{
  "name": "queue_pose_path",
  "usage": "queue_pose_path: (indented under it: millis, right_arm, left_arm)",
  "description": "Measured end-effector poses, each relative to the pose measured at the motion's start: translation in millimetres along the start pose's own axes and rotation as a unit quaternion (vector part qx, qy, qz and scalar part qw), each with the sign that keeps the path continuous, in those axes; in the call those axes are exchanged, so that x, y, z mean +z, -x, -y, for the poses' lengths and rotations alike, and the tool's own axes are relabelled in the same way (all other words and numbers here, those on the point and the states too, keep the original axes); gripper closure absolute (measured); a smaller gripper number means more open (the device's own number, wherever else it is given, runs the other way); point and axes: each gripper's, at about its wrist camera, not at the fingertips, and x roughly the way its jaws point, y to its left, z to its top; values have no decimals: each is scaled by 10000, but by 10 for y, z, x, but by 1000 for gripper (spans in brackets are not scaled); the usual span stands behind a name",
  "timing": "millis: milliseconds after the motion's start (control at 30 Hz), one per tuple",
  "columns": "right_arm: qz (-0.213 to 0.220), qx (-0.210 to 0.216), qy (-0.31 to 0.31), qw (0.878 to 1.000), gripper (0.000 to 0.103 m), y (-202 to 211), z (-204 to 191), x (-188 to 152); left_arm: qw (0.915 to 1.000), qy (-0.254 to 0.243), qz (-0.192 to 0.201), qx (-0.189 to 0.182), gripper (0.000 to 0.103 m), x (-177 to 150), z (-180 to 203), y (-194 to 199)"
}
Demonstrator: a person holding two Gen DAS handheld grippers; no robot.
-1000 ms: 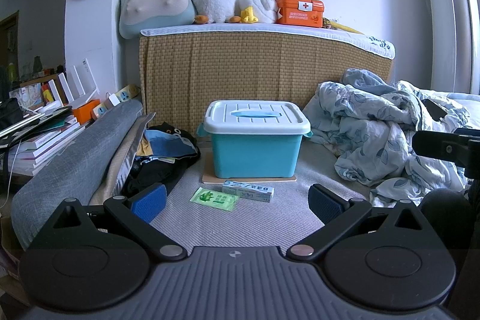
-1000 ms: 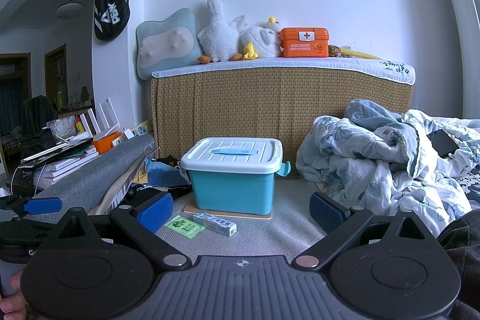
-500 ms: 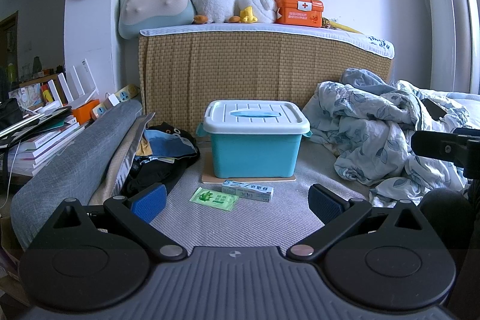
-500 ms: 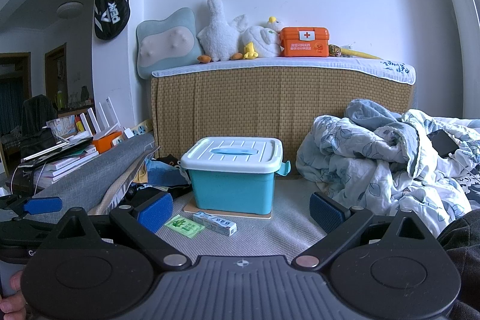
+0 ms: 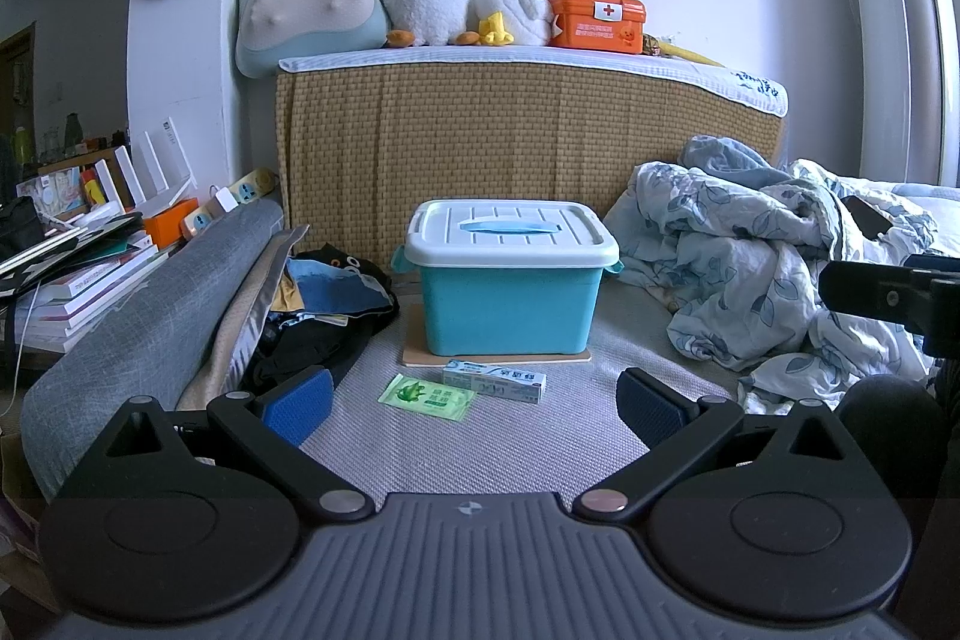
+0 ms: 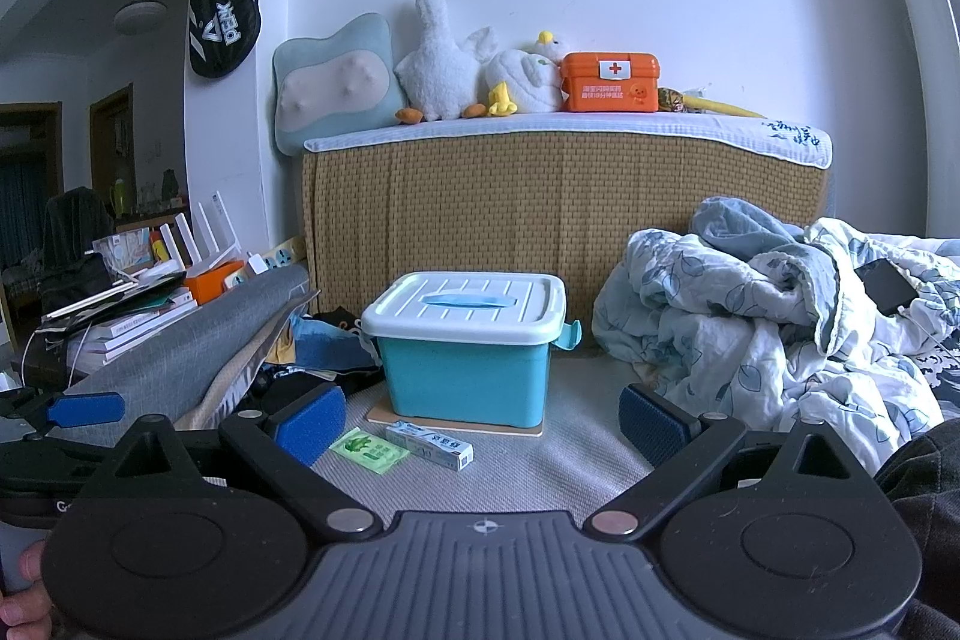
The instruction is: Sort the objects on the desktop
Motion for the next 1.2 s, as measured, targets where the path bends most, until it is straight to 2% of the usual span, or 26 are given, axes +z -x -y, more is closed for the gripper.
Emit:
queue_pose_path:
  millis: [1200]
  right_arm:
    - [-12,2,13,10000,3,3,4,6]
  left_arm:
    - [10000,-19,-7,-13,0,6,15,3]
